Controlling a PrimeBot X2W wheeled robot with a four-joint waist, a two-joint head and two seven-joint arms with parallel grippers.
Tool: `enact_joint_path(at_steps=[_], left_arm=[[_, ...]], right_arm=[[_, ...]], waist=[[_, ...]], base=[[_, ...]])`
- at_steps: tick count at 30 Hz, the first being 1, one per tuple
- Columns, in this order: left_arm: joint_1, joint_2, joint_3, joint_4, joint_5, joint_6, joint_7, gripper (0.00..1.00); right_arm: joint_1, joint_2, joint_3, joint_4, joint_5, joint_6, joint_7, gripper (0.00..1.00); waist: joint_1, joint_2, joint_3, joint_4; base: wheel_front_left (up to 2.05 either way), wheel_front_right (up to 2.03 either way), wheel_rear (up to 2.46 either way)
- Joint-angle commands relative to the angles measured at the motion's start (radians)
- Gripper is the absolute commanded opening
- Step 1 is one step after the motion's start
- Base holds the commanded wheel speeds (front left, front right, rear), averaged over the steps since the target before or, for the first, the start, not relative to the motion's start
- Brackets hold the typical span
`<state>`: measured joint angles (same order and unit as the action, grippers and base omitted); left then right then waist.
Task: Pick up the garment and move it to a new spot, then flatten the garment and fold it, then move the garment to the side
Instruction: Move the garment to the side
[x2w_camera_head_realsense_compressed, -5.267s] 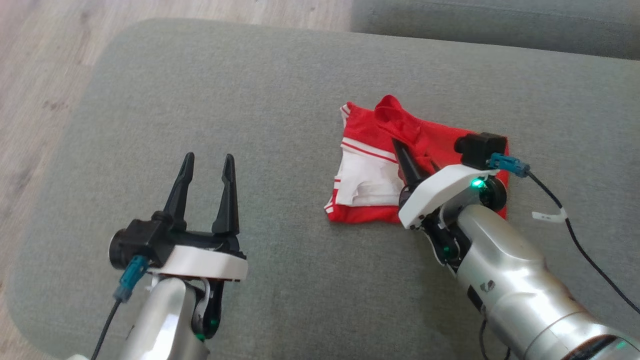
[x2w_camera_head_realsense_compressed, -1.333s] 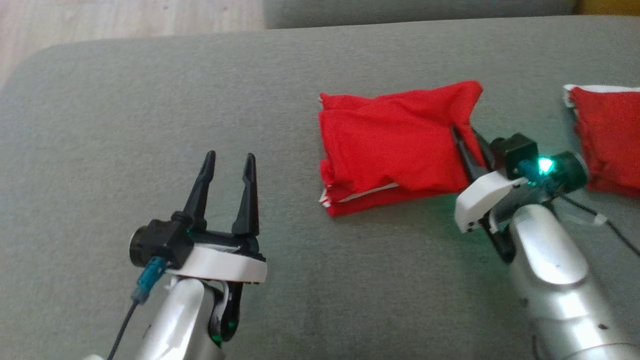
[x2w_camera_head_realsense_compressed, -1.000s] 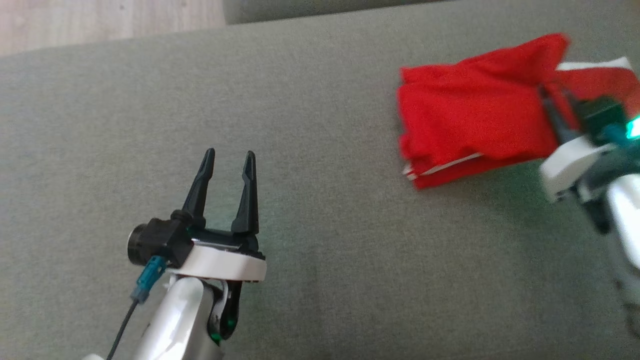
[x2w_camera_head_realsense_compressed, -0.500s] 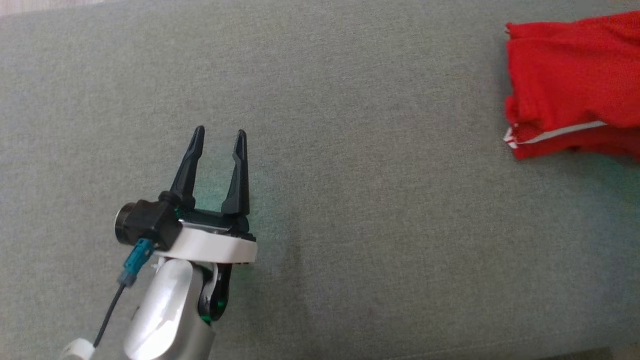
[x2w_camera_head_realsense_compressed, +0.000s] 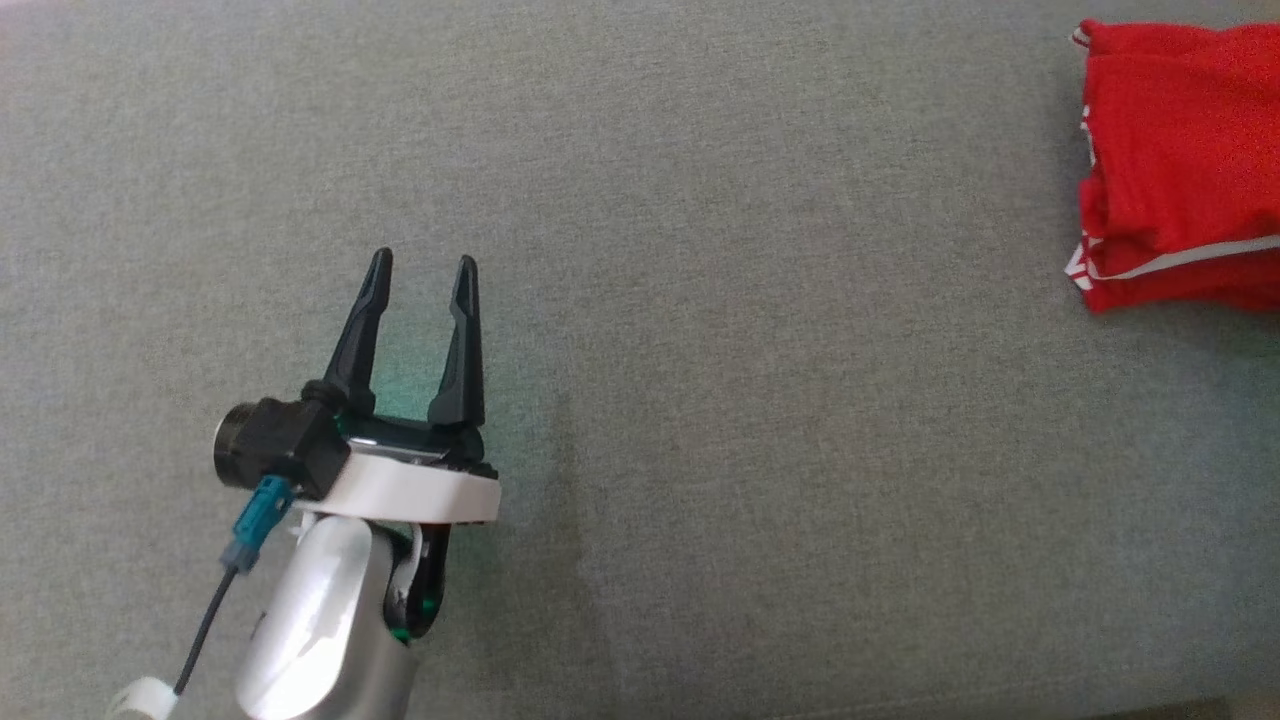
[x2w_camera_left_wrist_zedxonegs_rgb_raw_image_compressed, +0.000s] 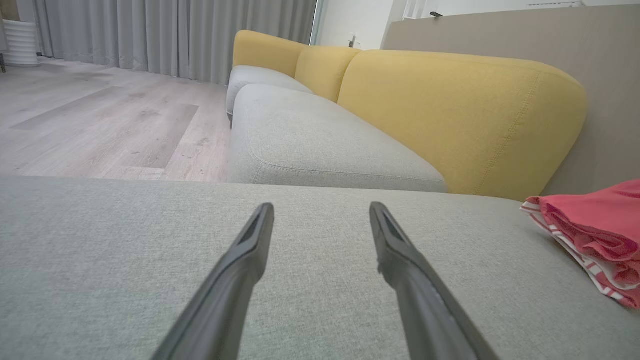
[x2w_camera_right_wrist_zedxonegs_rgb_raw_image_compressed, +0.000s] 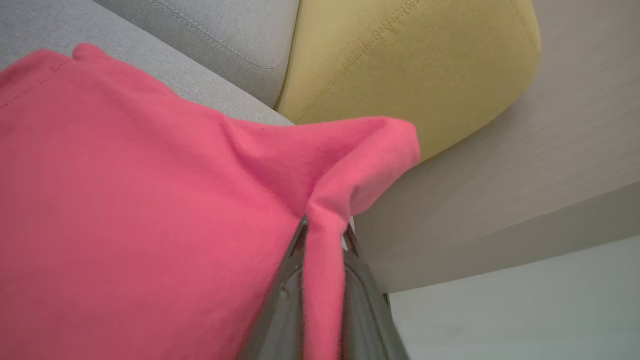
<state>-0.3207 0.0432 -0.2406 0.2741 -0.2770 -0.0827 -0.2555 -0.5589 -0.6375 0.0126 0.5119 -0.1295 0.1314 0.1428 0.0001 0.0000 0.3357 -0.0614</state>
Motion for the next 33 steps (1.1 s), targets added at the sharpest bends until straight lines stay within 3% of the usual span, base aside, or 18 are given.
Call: enact_joint_path(at_steps=[1, 2, 3, 4, 5, 17, 28, 33], left_arm=[[-0.018, 0.007, 0.038, -0.030, 0.011, -0.003, -0.006, 1.00], [-0.018, 0.007, 0.038, -0.030, 0.011, -0.003, -0.006, 1.00], [-0.018, 0.007, 0.040, -0.030, 0.012, -0.004, -0.006, 1.00], [-0.018, 0.007, 0.042, -0.029, 0.013, -0.004, -0.006, 1.00], [-0.018, 0.007, 0.043, -0.028, 0.013, -0.005, -0.006, 1.00], [-0.012, 0.007, 0.052, -0.023, -0.010, 0.003, -0.006, 1.00], [0.061, 0.007, 0.092, -0.055, -0.040, 0.039, -0.006, 1.00], [0.106, 0.007, 0.091, -0.063, -0.051, 0.052, -0.006, 1.00]], right_arm=[[0.025, -0.017, -0.025, -0.043, -0.005, -0.001, 0.007, 0.15], [0.025, -0.017, -0.025, -0.043, -0.005, -0.001, 0.007, 0.15], [0.028, -0.006, -0.036, -0.051, -0.003, -0.001, 0.009, 0.47], [0.031, 0.003, -0.044, -0.061, -0.004, -0.001, 0.011, 0.97], [0.032, 0.014, -0.057, -0.072, -0.005, -0.001, 0.013, 1.00], [0.078, 0.166, -0.105, -0.285, 0.002, -0.001, 0.023, 1.00], [0.170, 0.476, -0.133, -0.475, 0.137, -0.001, -0.062, 1.00], [0.259, 0.569, -0.136, -0.484, 0.202, -0.001, -0.122, 1.00]], waist=[[-0.0001, 0.0000, 0.002, -0.002], [-0.0001, 0.0000, 0.002, -0.002], [-0.0001, 0.0000, 0.002, -0.003], [-0.0001, 0.0000, 0.001, -0.004], [-0.0001, 0.0000, -0.001, -0.006], [-0.0001, 0.0000, -0.105, -0.004], [-0.0001, 0.0000, -0.242, 0.039], [-0.0001, 0.0000, -0.280, 0.060]], base=[[0.00, 0.00, 0.00], [0.00, 0.00, 0.00], [0.00, 0.00, 0.00], [0.00, 0.00, 0.00], [0.00, 0.00, 0.00], [0.00, 0.00, 0.00], [0.00, 0.00, 0.00], [0.00, 0.00, 0.00]])
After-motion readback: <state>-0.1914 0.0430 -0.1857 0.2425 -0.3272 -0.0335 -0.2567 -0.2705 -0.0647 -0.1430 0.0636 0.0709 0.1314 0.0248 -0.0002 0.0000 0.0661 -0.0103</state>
